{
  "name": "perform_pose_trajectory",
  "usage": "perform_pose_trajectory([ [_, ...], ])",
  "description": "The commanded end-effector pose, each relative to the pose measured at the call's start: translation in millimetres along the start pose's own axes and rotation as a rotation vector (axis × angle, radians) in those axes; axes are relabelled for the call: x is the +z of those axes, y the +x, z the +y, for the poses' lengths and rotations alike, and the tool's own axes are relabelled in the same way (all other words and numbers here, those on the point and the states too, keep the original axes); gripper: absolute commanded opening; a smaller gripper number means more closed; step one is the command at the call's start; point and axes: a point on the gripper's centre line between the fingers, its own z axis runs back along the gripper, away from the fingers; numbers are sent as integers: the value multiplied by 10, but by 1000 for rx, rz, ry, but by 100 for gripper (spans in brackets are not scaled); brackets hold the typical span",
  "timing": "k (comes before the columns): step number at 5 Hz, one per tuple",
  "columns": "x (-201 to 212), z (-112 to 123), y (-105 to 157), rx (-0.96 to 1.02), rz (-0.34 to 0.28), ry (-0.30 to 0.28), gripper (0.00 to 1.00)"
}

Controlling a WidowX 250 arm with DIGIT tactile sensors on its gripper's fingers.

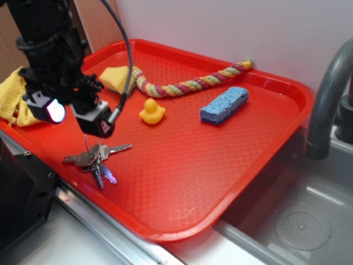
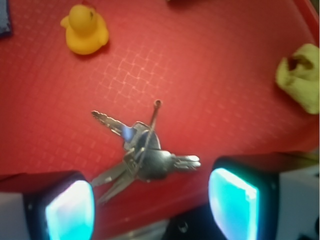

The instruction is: Grab the silver keys.

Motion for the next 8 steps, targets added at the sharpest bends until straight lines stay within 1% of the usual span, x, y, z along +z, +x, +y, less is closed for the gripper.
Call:
perform_pose_trajectory([
  [1,-292,-122,196,-85,15,-37,92],
  [2,-352,-132,210,-92,38,-27,0],
  [3,-306,-122,192,-110,45,-2,0],
  [4,31,-50,184,-186,36,51,0],
  [5,533,-60,233,-276,-93,141,0],
  [6,1035,34,282,-335,-115,71,0],
  [7,1475,91,377,-377,-134,25,0],
  [8,1577,191,438,-370,-87,-42,0],
])
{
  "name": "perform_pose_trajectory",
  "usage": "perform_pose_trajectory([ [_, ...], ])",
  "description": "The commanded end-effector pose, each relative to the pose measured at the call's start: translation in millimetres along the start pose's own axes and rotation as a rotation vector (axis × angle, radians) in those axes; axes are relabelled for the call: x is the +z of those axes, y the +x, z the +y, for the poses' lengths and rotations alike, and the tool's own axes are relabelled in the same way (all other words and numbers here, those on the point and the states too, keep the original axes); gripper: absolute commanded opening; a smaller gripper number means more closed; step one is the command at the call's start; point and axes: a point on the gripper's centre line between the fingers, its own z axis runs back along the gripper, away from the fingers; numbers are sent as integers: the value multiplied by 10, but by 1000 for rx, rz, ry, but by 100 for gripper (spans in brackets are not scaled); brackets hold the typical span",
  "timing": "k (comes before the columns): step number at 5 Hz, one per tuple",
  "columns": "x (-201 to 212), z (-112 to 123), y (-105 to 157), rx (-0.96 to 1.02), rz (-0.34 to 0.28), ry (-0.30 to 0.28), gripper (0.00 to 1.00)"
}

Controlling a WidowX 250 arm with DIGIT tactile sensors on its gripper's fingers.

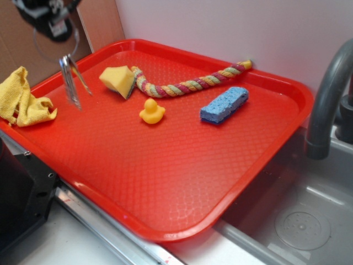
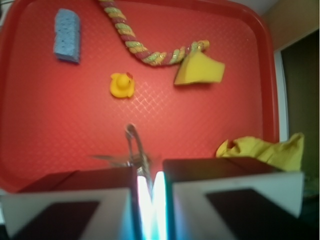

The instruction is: Grab the silver keys.

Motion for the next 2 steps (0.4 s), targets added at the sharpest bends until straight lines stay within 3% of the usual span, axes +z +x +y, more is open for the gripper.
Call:
perform_pose_trajectory([
  [1,179,172,47,52,40,-106,0],
  [2,143,149,14,51,68,-101,0],
])
